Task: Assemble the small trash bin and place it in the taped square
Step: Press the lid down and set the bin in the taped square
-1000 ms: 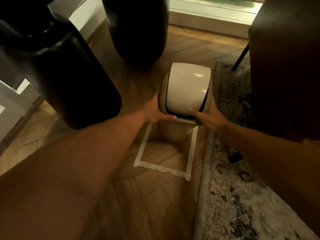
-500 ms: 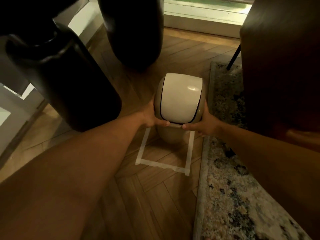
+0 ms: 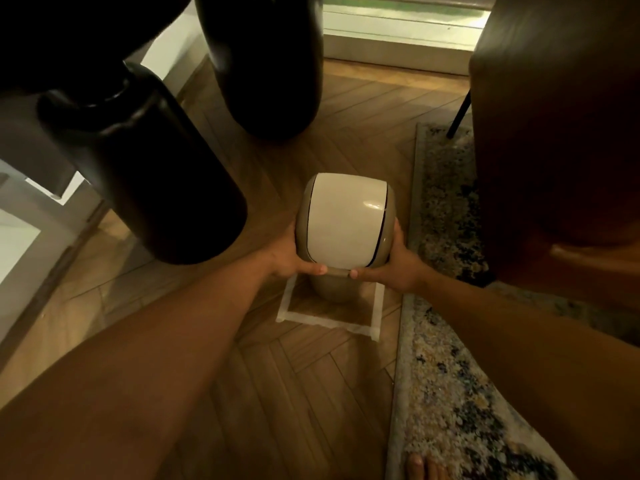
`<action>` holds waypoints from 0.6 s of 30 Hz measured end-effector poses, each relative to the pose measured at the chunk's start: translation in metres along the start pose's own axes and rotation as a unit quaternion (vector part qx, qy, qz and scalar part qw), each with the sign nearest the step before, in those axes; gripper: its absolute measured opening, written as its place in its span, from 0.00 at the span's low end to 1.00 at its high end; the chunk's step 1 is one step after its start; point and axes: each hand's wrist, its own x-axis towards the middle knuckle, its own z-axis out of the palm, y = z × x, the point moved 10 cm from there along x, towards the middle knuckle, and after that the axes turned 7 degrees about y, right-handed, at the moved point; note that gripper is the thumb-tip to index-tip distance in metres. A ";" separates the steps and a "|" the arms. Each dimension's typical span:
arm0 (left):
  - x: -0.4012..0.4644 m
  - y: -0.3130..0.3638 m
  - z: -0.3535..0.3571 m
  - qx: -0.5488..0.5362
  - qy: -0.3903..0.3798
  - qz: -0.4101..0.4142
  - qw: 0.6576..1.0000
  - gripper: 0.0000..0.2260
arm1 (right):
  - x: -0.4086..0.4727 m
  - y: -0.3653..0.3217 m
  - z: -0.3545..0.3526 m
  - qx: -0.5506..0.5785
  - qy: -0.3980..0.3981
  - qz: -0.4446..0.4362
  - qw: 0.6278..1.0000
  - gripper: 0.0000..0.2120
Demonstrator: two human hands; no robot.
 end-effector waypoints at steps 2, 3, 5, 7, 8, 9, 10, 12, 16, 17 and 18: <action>-0.005 0.001 -0.001 -0.001 0.007 0.008 1.000 0.59 | -0.006 -0.004 0.000 -0.021 0.007 0.000 1.000 0.75; -0.005 0.002 -0.001 -0.001 0.008 0.014 1.000 0.58 | -0.009 -0.005 -0.001 -0.033 0.011 0.002 0.999 0.73; -0.008 0.004 -0.002 0.008 0.016 0.025 1.000 0.58 | -0.014 -0.008 -0.005 -0.067 0.028 -0.006 0.997 0.69; -0.011 0.006 -0.005 0.025 0.033 0.031 0.999 0.64 | -0.019 -0.011 -0.013 -0.111 0.062 -0.011 0.992 0.65; -0.013 0.005 -0.007 0.031 0.044 0.029 0.998 0.67 | -0.021 -0.012 -0.017 -0.136 0.079 -0.012 0.988 0.65; -0.015 0.005 -0.010 0.030 0.058 0.030 0.997 0.69 | -0.023 -0.012 -0.020 -0.158 0.091 -0.021 0.983 0.66; -0.018 0.007 -0.013 0.024 0.073 0.040 0.996 0.71 | -0.027 -0.012 -0.021 -0.174 0.101 -0.040 0.979 0.67; -0.023 0.010 -0.015 0.008 0.086 0.070 0.994 0.71 | -0.034 -0.015 -0.023 -0.186 0.119 -0.088 0.971 0.67; -0.034 0.003 -0.006 0.012 0.070 0.092 0.993 0.66 | -0.045 -0.014 -0.014 -0.173 0.109 -0.117 0.972 0.61; -0.035 0.000 -0.006 0.008 0.074 0.090 0.993 0.64 | -0.044 -0.013 -0.008 -0.147 0.099 -0.117 0.977 0.58; -0.035 -0.003 -0.006 0.001 0.079 0.085 0.993 0.61 | -0.045 -0.012 -0.002 -0.116 0.090 -0.114 0.983 0.55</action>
